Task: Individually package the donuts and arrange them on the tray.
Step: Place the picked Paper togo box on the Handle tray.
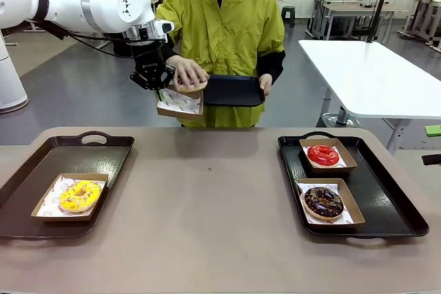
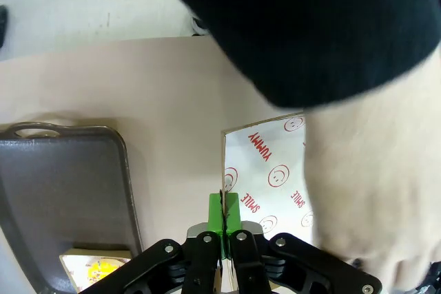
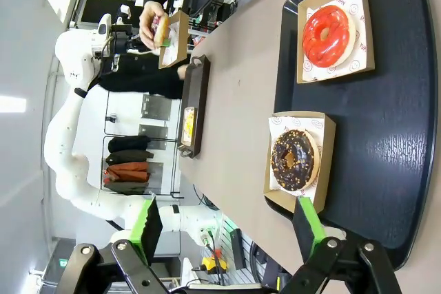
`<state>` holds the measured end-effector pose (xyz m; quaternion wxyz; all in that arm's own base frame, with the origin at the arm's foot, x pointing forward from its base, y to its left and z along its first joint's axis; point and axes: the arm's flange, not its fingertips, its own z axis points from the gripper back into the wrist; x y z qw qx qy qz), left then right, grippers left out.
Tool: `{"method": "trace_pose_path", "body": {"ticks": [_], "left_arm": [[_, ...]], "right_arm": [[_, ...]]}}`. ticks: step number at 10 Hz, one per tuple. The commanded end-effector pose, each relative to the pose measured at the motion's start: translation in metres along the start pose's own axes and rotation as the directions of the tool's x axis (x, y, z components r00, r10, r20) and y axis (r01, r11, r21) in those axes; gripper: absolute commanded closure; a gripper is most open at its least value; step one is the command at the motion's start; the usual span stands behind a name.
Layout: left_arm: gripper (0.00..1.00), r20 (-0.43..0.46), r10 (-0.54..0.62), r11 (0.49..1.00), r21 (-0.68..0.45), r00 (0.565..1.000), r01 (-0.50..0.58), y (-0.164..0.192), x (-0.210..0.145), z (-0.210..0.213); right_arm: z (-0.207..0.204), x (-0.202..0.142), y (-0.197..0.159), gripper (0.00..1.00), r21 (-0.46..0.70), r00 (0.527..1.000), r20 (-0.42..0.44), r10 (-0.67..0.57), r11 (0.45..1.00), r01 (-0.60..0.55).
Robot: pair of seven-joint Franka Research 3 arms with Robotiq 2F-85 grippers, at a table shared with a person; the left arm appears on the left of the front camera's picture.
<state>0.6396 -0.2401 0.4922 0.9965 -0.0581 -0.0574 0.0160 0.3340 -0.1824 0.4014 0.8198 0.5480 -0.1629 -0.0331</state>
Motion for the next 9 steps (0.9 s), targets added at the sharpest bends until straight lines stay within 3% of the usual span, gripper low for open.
{"method": "trace_pose_path", "body": {"ticks": [1,9], "left_arm": [[1.00,0.007,-0.007,1.000,0.001,1.000,0.007,0.0027,-0.0054,0.0012],[1.00,0.007,-0.007,1.000,0.001,1.000,0.007,0.0027,-0.0054,0.0012]], "right_arm": [[-0.0006,-0.0051,0.0031,0.00,0.001,1.000,-0.009,-0.001,1.000,0.001],[-0.0006,-0.0051,0.0031,0.00,0.001,1.000,-0.009,-0.001,1.000,0.001]]}}
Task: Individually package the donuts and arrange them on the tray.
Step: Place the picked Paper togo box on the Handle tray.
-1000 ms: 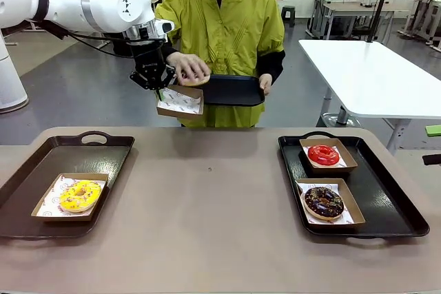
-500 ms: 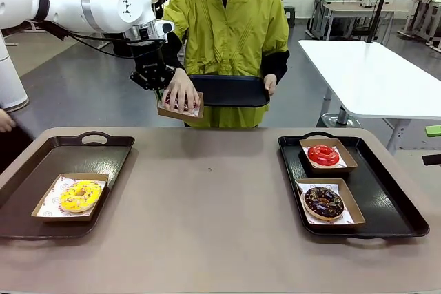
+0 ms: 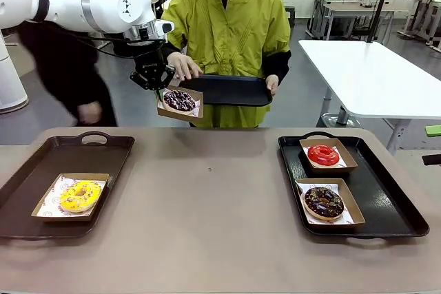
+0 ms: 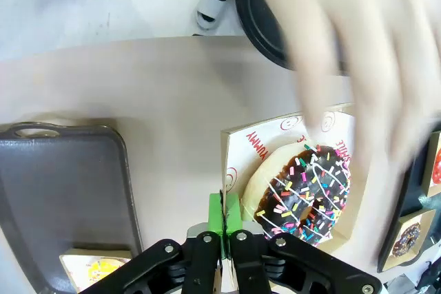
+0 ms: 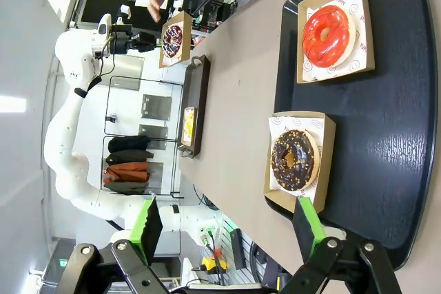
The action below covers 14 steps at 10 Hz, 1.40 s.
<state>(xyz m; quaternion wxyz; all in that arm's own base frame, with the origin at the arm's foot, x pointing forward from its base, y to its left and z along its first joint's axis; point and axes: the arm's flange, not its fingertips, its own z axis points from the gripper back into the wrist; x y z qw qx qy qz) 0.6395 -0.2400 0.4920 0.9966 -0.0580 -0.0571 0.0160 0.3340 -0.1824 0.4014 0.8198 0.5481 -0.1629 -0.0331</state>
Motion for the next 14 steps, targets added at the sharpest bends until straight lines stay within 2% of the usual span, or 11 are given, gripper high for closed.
{"method": "trace_pose_path", "body": {"ticks": [1,3,4,6,7,9,11,14], "left_arm": [[1.00,0.008,-0.007,1.000,0.001,1.000,0.007,0.003,-0.005,0.001],[0.99,0.000,0.000,1.000,0.000,1.000,0.000,0.000,0.000,0.000],[0.99,-0.010,-0.021,1.000,0.020,1.000,0.021,0.019,-0.017,0.014],[0.99,0.025,-0.067,0.997,0.029,0.997,0.066,0.083,-0.046,0.053],[0.99,0.048,-0.049,0.999,0.025,0.998,0.048,0.117,-0.072,0.067],[0.99,0.072,-0.022,0.999,0.043,0.997,0.019,0.174,-0.097,0.079],[0.99,0.116,0.034,0.994,0.097,0.993,-0.045,0.229,-0.110,0.064],[0.99,0.133,0.059,0.995,0.077,0.989,-0.070,0.281,-0.107,0.027]], "right_arm": [[-0.001,-0.005,0.003,0.00,0.001,1.000,-0.009,-0.001,1.000,0.001],[-0.001,-0.005,0.003,0.00,0.001,1.000,-0.009,-0.001,1.000,0.001],[-0.001,-0.005,0.003,0.00,0.001,1.000,-0.009,-0.001,1.000,0.001],[-0.001,-0.005,0.003,0.00,0.001,1.000,-0.009,-0.001,1.000,0.001],[-0.001,-0.005,0.003,0.00,0.001,1.000,-0.009,-0.001,1.000,0.001],[-0.001,-0.005,0.003,0.00,0.001,1.000,-0.009,-0.001,1.000,0.001],[-0.001,-0.005,0.003,0.00,0.001,1.000,-0.009,-0.001,1.000,0.001],[-0.001,-0.005,0.003,0.00,0.001,1.000,-0.009,-0.001,1.000,0.001]]}}
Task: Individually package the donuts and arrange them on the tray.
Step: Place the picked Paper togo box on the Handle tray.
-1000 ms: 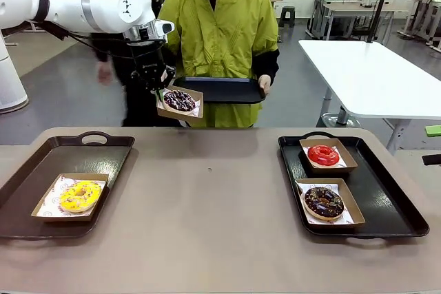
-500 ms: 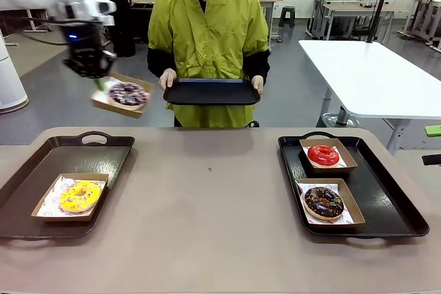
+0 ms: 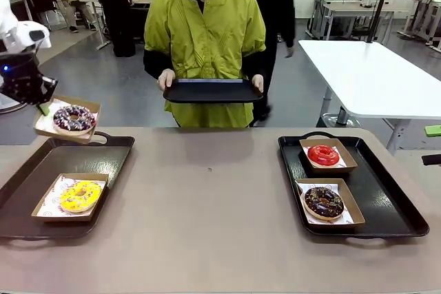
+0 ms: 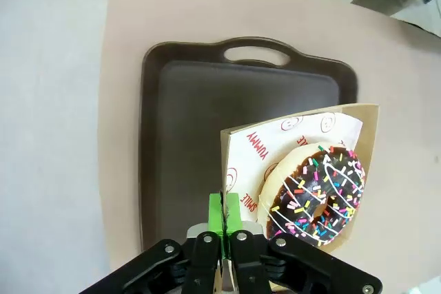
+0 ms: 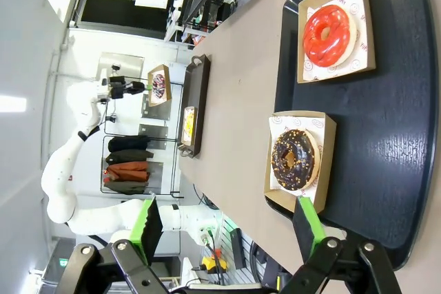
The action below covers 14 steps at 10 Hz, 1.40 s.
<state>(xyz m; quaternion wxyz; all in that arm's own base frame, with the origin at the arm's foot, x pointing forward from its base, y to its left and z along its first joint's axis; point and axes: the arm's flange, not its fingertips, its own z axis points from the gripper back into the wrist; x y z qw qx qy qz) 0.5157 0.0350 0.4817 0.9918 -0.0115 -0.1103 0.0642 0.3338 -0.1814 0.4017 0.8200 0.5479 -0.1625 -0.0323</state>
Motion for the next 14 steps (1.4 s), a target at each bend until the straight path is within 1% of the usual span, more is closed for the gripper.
{"method": "trace_pose_path", "body": {"ticks": [1,3,6,9,14], "left_arm": [[0.99,0.009,-0.014,1.000,-0.024,1.000,0.015,0.009,0.007,-0.026],[0.99,-0.026,-0.040,0.999,-0.017,0.999,0.039,0.012,0.017,-0.056],[0.99,-0.068,-0.061,0.998,-0.020,0.996,0.060,0.002,0.033,-0.083],[0.99,-0.101,-0.084,0.996,-0.025,0.991,0.082,-0.004,0.042,-0.098],[0.99,-0.138,-0.106,0.994,-0.054,0.985,0.099,-0.011,0.046,-0.121]], "right_arm": [[0.000,-0.005,0.002,0.00,0.001,1.000,-0.007,-0.002,1.000,0.002],[0.000,-0.005,0.002,0.00,0.001,1.000,-0.007,-0.002,1.000,0.002],[0.000,-0.005,0.002,0.00,0.001,1.000,-0.007,-0.002,1.000,0.002],[0.000,-0.005,0.002,0.00,0.001,1.000,-0.007,-0.002,1.000,0.002],[0.000,-0.005,0.002,0.00,0.001,1.000,-0.007,-0.002,1.000,0.002]]}}
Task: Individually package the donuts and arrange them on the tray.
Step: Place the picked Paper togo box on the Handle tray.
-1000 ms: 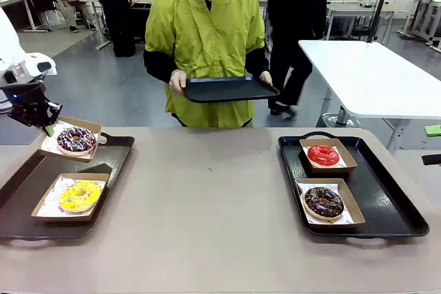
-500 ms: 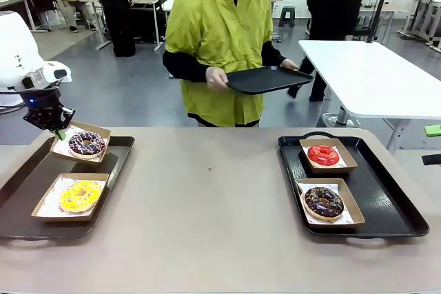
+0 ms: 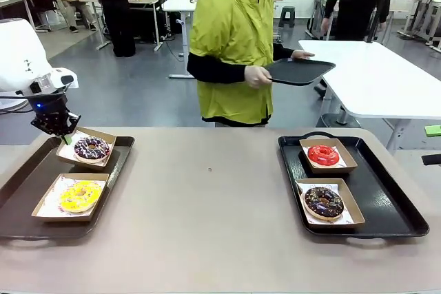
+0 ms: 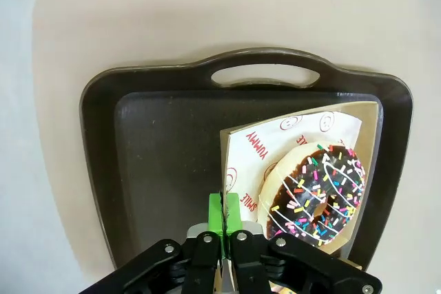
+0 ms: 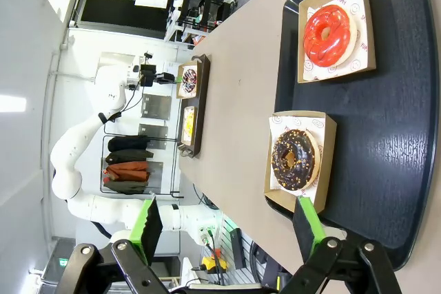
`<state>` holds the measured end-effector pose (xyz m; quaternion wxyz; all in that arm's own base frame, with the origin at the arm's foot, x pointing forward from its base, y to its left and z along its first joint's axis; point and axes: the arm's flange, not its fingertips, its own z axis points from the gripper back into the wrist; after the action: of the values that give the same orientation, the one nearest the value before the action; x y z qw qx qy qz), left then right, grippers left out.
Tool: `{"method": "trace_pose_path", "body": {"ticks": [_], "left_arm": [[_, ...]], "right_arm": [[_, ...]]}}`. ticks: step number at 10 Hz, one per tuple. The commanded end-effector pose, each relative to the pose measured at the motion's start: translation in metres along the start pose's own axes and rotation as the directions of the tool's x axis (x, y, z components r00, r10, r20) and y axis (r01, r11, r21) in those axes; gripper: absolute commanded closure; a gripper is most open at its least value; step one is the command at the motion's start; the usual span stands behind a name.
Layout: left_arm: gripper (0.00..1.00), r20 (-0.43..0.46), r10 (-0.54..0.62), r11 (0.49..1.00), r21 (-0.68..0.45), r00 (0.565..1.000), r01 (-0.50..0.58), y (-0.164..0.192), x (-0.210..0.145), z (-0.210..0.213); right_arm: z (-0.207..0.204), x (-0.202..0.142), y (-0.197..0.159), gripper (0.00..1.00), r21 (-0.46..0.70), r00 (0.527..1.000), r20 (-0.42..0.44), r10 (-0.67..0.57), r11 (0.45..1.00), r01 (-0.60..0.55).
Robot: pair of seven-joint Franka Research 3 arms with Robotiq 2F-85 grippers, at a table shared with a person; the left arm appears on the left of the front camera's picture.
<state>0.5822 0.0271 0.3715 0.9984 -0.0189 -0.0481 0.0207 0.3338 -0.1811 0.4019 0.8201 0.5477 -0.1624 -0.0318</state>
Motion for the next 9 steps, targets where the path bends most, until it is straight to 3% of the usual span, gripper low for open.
{"method": "trace_pose_path", "body": {"ticks": [1,2,4,6,7,9], "left_arm": [[0.77,-0.014,-0.022,0.999,-0.034,1.000,0.022,0.001,0.007,0.000],[0.39,-0.019,-0.023,0.999,-0.033,1.000,0.022,0.003,0.010,0.001],[0.00,-0.023,-0.018,0.999,-0.030,1.000,0.017,0.004,0.007,0.002],[0.00,-0.016,-0.024,0.999,-0.039,1.000,0.024,0.002,0.006,0.012],[0.47,-0.011,-0.019,0.999,-0.049,1.000,0.019,-0.001,0.002,0.015],[0.27,-0.014,-0.018,0.998,-0.060,1.000,0.017,-0.002,0.002,0.019]], "right_arm": [[0.000,-0.005,0.002,0.00,0.001,1.000,-0.007,-0.003,1.000,0.003],[0.000,-0.005,0.002,0.00,0.001,1.000,-0.007,-0.003,1.000,0.003],[0.000,-0.005,0.002,0.00,0.001,1.000,-0.007,-0.003,1.000,0.003],[0.000,-0.005,0.002,0.00,0.001,1.000,-0.007,-0.003,1.000,0.003],[0.000,-0.005,0.002,0.00,0.001,1.000,-0.007,-0.003,1.000,0.003],[0.000,-0.005,0.002,0.00,0.001,1.000,-0.007,-0.003,1.000,0.003]]}}
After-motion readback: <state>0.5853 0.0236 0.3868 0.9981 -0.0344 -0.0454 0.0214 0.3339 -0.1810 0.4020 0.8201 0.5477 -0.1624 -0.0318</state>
